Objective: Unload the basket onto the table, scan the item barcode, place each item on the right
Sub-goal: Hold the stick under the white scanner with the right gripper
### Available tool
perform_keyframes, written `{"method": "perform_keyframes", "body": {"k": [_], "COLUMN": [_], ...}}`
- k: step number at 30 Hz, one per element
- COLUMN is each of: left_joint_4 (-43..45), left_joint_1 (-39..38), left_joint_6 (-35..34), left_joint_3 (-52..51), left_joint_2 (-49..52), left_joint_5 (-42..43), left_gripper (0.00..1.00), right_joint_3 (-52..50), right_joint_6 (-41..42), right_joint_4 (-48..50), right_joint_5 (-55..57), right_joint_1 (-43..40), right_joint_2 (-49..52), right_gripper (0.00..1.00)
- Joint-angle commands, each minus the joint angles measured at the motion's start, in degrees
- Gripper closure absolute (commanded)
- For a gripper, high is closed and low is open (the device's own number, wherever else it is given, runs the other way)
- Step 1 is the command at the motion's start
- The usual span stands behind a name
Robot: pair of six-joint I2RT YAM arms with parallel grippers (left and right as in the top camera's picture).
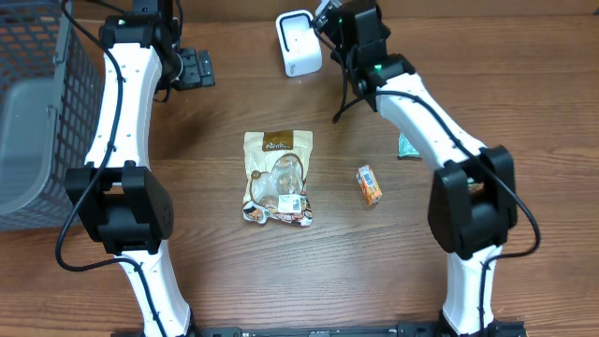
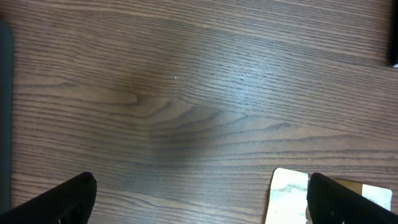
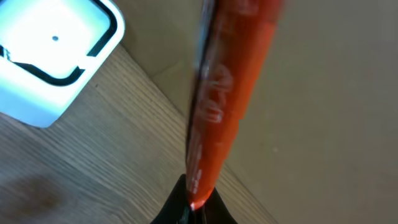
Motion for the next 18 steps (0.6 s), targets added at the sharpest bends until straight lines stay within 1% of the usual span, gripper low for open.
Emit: {"method": "perform_keyframes", "body": {"k": [1, 6, 8, 11, 16, 18], "left_joint_4": [0.07, 0.07, 0.07, 0.07, 0.07, 0.07], "left_joint_1": [-0.07, -0.09, -0.09, -0.07, -0.09, -0.07], "left_joint_6": [-0.52, -0.52, -0.52, -0.52, -0.55, -0.52], "left_joint_3": [0.96, 0.96, 0.96, 0.96, 0.96, 0.96], "left_joint_2": [-0.90, -0.90, -0.90, -0.90, -0.90, -0.90], "left_joint_5": [-0.50, -0.50, -0.52, -0.50, -0.52, -0.50], "left_gripper": [0.00, 0.01, 0.01, 0.00, 0.01, 0.01], "right_joint_3": [1.09, 1.07, 1.07, 1.07, 1.07, 1.07], "right_joint_6": [-4.07, -11.32, -12.96, -13.14, -13.25, -15.67], "right_joint_4": [3.45, 9.81, 12.76, 17.35, 18.73, 18.78], "right_joint_5": [3.17, 7.65, 8.22, 9.07, 9.05, 9.20], "right_joint_1": [0.76, 1.68, 1.97, 2.12, 2.21, 2.21], "right_joint_2": [3.10, 7.91, 9.70, 11.41, 13.07, 13.81], "right_gripper": [0.96, 0.96, 0.96, 0.96, 0.96, 0.96]}}
